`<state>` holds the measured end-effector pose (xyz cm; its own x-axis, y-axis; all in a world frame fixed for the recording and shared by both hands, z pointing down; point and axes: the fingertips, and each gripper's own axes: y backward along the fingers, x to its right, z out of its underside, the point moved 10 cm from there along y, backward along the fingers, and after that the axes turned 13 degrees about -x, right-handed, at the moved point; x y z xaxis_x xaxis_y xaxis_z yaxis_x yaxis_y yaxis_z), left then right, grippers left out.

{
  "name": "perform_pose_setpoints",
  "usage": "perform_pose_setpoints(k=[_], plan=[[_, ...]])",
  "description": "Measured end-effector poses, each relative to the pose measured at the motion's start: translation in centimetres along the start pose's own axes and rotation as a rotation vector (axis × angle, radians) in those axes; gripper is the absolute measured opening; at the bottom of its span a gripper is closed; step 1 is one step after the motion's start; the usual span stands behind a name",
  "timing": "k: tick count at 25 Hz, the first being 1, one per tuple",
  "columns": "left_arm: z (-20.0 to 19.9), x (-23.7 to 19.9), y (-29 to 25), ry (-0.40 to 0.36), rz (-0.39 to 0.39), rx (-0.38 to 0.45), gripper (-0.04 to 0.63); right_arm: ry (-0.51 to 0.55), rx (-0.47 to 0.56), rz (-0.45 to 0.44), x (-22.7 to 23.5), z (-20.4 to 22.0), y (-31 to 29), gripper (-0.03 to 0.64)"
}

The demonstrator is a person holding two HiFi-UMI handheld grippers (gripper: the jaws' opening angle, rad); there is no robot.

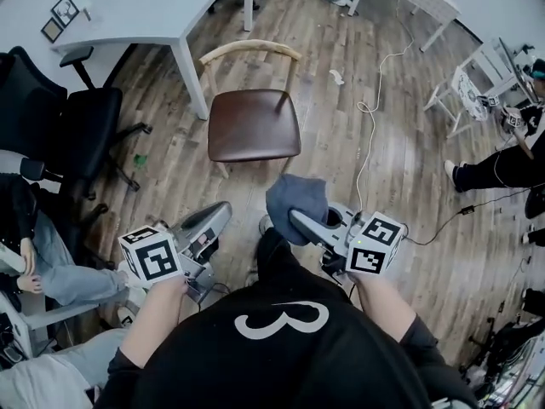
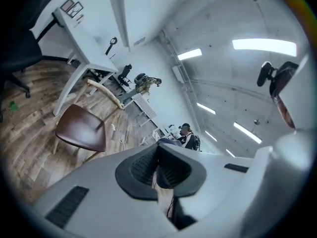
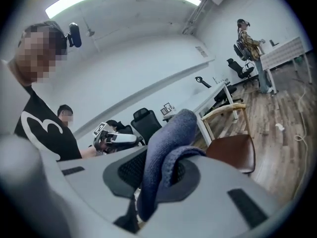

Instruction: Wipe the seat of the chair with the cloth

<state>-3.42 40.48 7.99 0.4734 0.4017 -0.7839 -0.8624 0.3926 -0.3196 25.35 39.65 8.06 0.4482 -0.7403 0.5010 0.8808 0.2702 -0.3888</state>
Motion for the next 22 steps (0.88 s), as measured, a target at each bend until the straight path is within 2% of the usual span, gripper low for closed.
perform_pose_setpoints(k=[4,11,18,22], plan=[[0.1,4.4,2.2,-0.131,0.004,-0.023,0.015,-0.011,0.044,-0.019,-3.6,0.0,1.8,0.051],[-1.1,7.6,3.4,-0.222,0.031,0.002,0.015,0.051,0.101,-0.032,-6.4,-2.3,4.0,0.049],[-0.7,8.0,2.3,-0.233,0.064,0.008,0.015,0.065,0.097,-0.016,-6.8,-2.3,4.4,0.049],[-0.3,8.2,2.1,-0.198,0.071,0.006,0.015,0.066,0.100,-0.016,-6.9,-2.6,4.5,0.048]])
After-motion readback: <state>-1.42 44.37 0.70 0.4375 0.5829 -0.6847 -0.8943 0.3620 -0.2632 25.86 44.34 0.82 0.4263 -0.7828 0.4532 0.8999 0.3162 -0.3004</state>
